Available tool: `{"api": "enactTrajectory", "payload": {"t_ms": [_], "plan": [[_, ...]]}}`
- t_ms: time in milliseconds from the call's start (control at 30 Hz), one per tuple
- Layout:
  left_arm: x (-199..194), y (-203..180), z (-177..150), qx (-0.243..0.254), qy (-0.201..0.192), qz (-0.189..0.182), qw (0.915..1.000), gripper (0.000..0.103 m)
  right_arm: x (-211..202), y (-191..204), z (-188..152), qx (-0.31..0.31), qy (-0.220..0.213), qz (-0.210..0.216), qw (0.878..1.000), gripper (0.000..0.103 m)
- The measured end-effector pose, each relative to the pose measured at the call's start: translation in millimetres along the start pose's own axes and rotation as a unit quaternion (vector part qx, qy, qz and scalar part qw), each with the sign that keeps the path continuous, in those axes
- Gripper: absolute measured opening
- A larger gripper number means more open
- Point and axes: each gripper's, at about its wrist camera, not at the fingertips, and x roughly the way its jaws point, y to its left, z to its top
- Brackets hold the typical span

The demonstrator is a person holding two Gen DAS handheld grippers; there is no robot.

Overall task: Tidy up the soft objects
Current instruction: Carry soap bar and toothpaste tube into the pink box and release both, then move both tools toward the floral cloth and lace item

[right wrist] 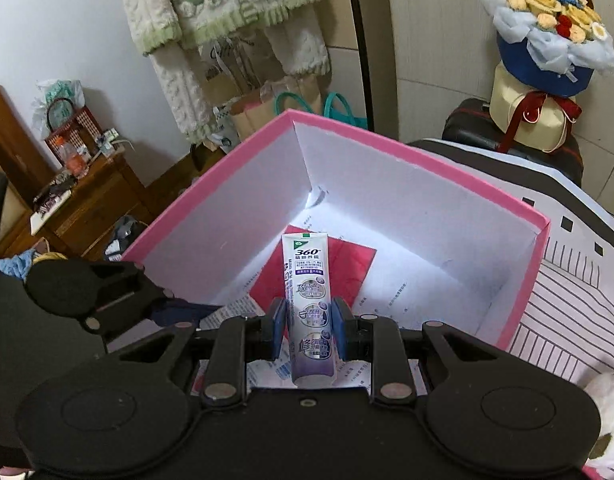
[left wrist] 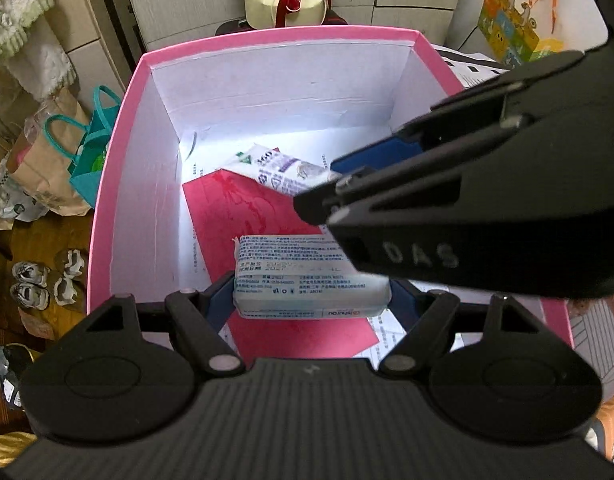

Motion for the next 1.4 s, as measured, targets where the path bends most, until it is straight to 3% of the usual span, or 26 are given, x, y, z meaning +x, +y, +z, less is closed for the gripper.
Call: {"api": "enactTrajectory", "payload": {"t_ms": [133, 300, 367, 500, 733, 1067, 1400], "plan": [[1.8, 1.2, 3.1, 0.005, 0.003, -0.015, 0.9999, 0.08, 7.0, -2.9, 1.3, 0.0, 0.01, -0.003, 1.0, 0.03], [-19.0, -1.0, -6.2, 0.047, -0.025, -0.014, 0.9985, 0.087, -3.4, -7.2, -3.7, 0.012, -0.011, -0.001, 1.0, 0.036], [-26.2, 1.7, -11.7, 0.049, -0.022, -0.017, 0.9984, 0.087, -14.0, -3.3, -7.1, 0.008, -0.02, 0.005, 1.0, 0.041], [-49.2, 7.0, -22.1, 0.044, -0.028, -0.031, 0.9982, 0.087, -38.4, 5.0, -14.9, 0.007, -0.033, 0.003, 0.999, 0.042], [-114.9, 5.6, -40.6, 0.068, -0.088, -0.029, 0.9934, 0.087, -93.5, 20.4, -39.7, -0.004, -0.062, -0.01, 0.998, 0.046], [-192.7, -17.1, -76.7, 0.116, -0.171, -0.058, 0.9767, 0.088, -184.2, 39.4, -105.6, -0.043, -0.112, -0.052, 0.991, 0.053], [-185.3, -76.2, -108.8, 0.179, -0.181, -0.092, 0.9626, 0.088, -225.1, 22.0, -192.9, -0.012, -0.129, -0.099, 0.987, 0.055]]}}
